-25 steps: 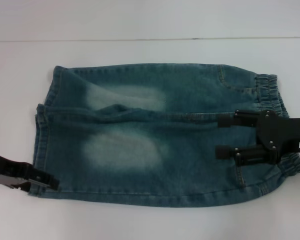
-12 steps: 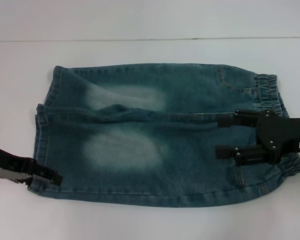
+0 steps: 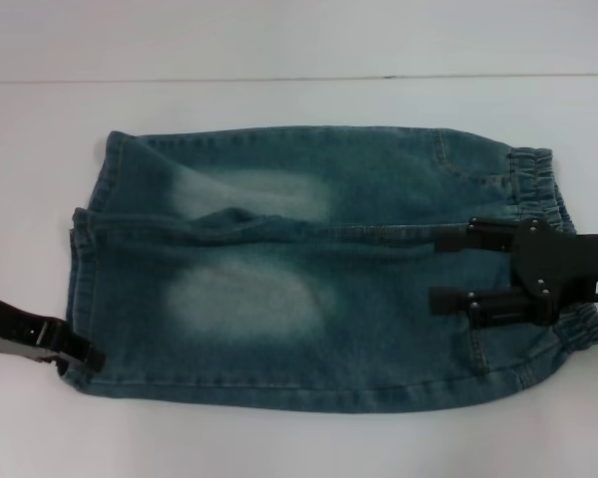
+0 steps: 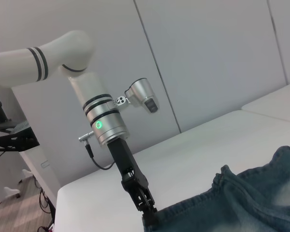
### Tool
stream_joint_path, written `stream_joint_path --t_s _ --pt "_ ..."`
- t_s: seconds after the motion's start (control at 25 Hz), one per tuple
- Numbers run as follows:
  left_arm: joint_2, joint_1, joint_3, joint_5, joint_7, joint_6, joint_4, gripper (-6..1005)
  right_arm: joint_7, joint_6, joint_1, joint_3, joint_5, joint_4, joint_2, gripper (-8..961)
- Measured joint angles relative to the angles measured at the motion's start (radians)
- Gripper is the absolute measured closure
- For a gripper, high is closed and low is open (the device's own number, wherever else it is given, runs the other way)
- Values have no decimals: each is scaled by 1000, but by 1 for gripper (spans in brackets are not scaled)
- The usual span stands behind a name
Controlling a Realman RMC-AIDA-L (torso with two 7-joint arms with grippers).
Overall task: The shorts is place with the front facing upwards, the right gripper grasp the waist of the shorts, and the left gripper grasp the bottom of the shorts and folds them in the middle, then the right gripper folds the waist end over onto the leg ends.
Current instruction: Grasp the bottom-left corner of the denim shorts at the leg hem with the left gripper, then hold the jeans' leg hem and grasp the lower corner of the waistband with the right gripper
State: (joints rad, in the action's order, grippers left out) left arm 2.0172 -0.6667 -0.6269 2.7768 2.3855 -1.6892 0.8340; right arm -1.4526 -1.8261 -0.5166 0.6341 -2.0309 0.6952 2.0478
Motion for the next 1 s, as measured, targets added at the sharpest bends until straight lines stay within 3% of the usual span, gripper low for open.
stream_joint_path --t_s 0.08,0.2,0.4,0.56,0.72,1.0 --pt "0 0 0 -2 -4 -2 0 399 0 0 0 -1 0 0 0 12" --pt "0 1 -1 -1 -12 -2 -2 646 0 1 0 -7 0 0 -1 11" --pt "2 1 -2 -2 -23 -3 -3 876 -5 1 2 -13 1 0 -1 11" --pt "6 1 2 -8 -29 4 -1 958 -24 1 3 -21 1 2 -3 11" --pt "9 1 5 -29 -31 13 4 978 -147 7 -13 -56 1 16 -32 11" --pt "4 -2 8 -86 -31 30 31 979 -474 24 -63 -43 -84 127 -121 12"
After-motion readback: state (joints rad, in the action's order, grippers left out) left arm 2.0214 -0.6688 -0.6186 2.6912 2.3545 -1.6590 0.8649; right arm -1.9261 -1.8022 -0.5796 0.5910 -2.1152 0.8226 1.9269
